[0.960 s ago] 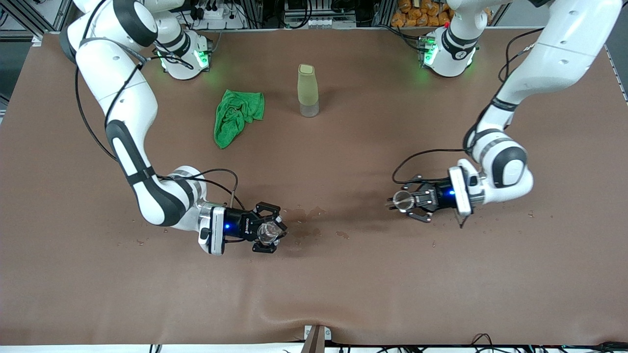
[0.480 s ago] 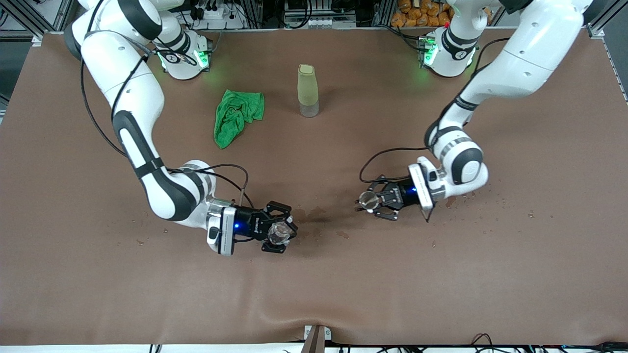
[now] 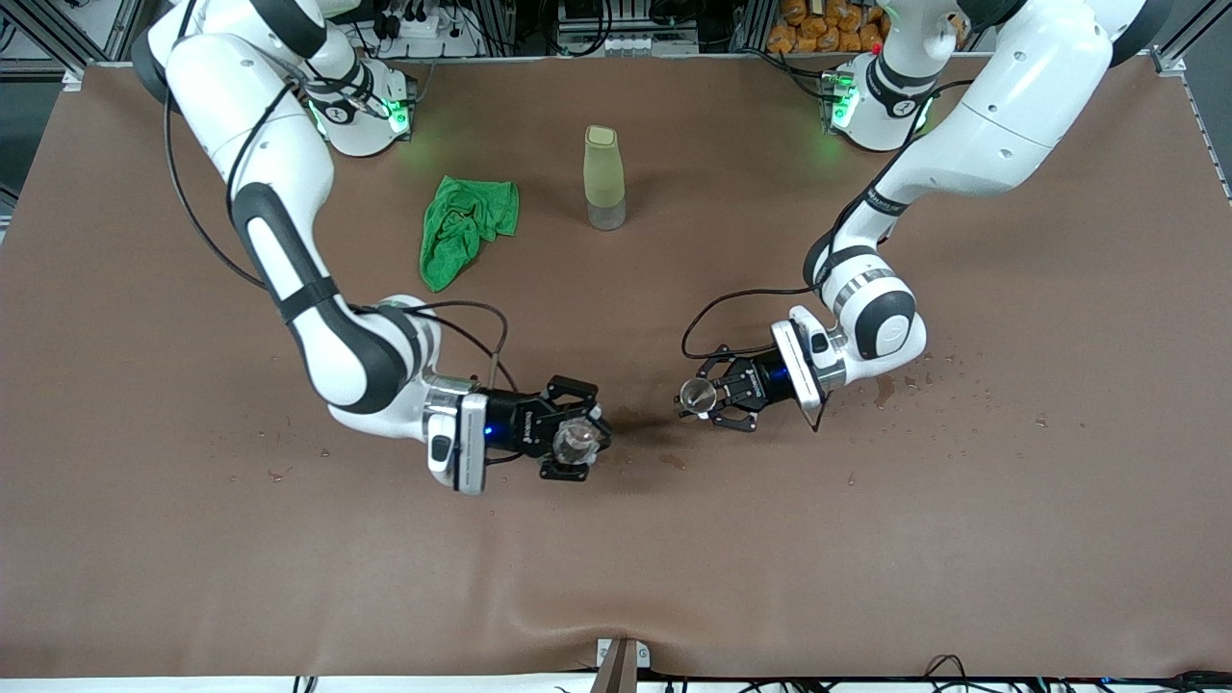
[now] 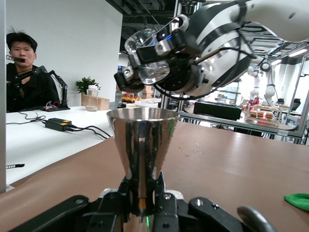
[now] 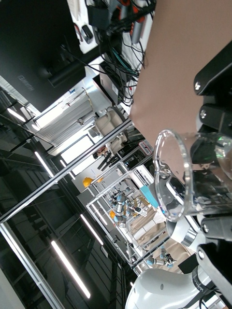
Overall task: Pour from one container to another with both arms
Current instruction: 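Carry the beaker and jigger toward each other at the table middle, then tilt the jigger with the left gripper to pour into the beaker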
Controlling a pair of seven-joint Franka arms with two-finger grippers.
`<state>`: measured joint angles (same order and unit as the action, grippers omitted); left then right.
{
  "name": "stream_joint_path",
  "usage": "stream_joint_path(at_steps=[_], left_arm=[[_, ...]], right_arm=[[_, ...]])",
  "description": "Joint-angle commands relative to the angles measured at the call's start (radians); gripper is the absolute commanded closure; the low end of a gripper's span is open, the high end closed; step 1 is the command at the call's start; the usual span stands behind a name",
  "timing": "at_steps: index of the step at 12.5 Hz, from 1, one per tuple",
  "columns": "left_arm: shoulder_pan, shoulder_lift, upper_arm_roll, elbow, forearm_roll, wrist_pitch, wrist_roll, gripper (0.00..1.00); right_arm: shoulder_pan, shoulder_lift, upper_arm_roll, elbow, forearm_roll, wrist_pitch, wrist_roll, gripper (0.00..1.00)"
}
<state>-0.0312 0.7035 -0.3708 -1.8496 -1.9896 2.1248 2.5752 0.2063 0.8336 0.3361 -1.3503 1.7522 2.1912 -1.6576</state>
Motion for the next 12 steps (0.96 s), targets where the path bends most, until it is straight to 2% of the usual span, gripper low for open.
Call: stream_joint_path(at_steps=[1, 6, 12], left_arm=[[-0.035, 0.016, 0.009, 0.039, -0.043, 0.049, 0.029, 1.0], [-0.053, 0.07, 0.01, 0.124, -0.045, 0.096, 0.048, 1.0], [-0.062, 0.085, 0.01, 0.181, -0.054, 0.147, 0.031, 1.0]], right_arm=[[0.024, -0.018, 0.039, -0.004, -0.007, 0.077, 0.032, 1.0], [0.03, -0.015, 0.181, 0.008, -0.004, 0.206, 0.111, 1.0], [0.07, -0.015, 0.195, 0.011, 0.009, 0.249, 0.222, 1.0]])
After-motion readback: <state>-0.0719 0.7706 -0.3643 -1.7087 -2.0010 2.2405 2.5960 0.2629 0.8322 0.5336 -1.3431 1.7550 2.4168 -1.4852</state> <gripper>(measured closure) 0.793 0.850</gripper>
